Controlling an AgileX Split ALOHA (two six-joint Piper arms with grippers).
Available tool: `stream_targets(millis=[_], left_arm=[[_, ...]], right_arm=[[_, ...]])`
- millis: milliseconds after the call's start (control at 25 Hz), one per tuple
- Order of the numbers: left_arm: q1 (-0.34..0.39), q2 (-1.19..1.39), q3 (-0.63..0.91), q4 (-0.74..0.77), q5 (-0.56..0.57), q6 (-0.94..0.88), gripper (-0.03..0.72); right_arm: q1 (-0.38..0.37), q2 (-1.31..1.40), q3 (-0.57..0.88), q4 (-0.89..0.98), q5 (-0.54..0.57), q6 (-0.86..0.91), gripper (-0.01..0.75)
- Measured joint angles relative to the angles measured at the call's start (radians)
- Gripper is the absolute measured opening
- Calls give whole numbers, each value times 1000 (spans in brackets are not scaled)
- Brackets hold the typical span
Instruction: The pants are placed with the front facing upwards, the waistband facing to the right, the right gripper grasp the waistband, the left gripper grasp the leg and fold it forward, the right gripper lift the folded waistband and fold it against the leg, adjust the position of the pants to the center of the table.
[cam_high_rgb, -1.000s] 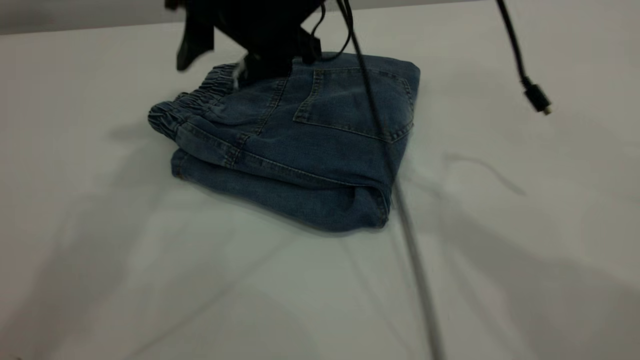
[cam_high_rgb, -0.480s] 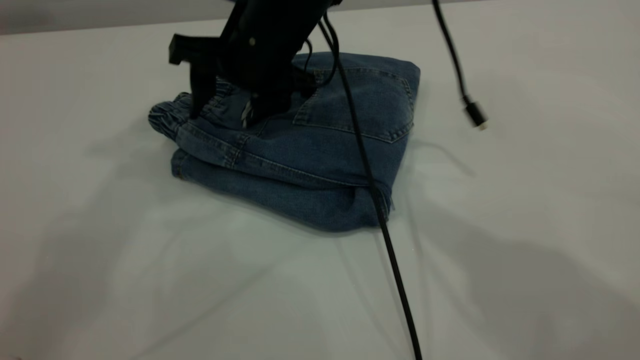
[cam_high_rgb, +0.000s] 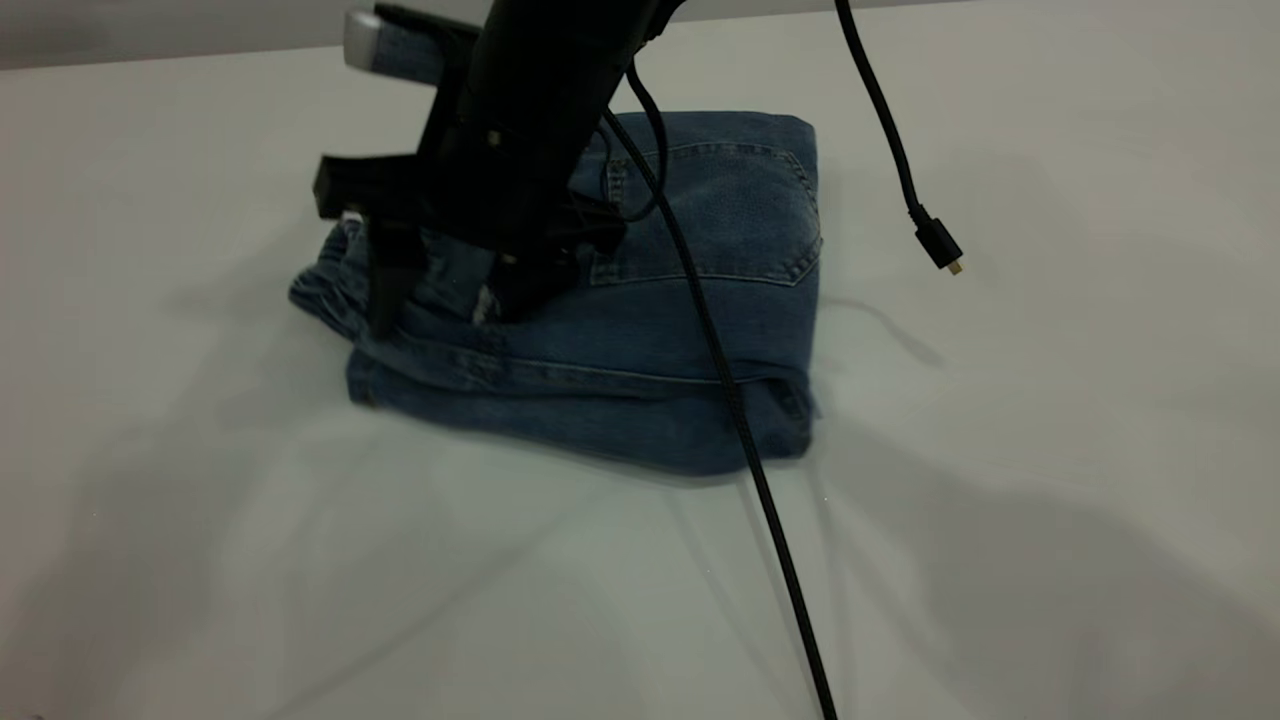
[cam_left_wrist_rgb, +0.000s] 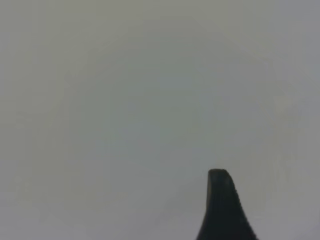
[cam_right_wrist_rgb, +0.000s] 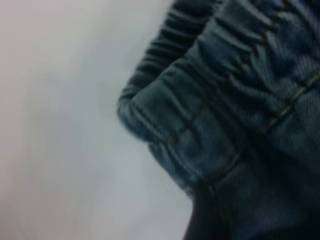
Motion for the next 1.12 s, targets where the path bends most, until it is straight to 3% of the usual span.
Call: stream_targets(millis=[320, 760, 1120], left_arm=[[0, -2, 0, 0, 0, 0, 401], [0, -42, 0, -5, -2, -1, 400], [0, -184, 72, 10, -106, -50, 393]], right_arm=[[0, -1, 1, -36, 193, -13, 389], [-1, -111, -15, -57, 196, -11, 386], [-1, -305, -77, -137, 387, -27, 384]])
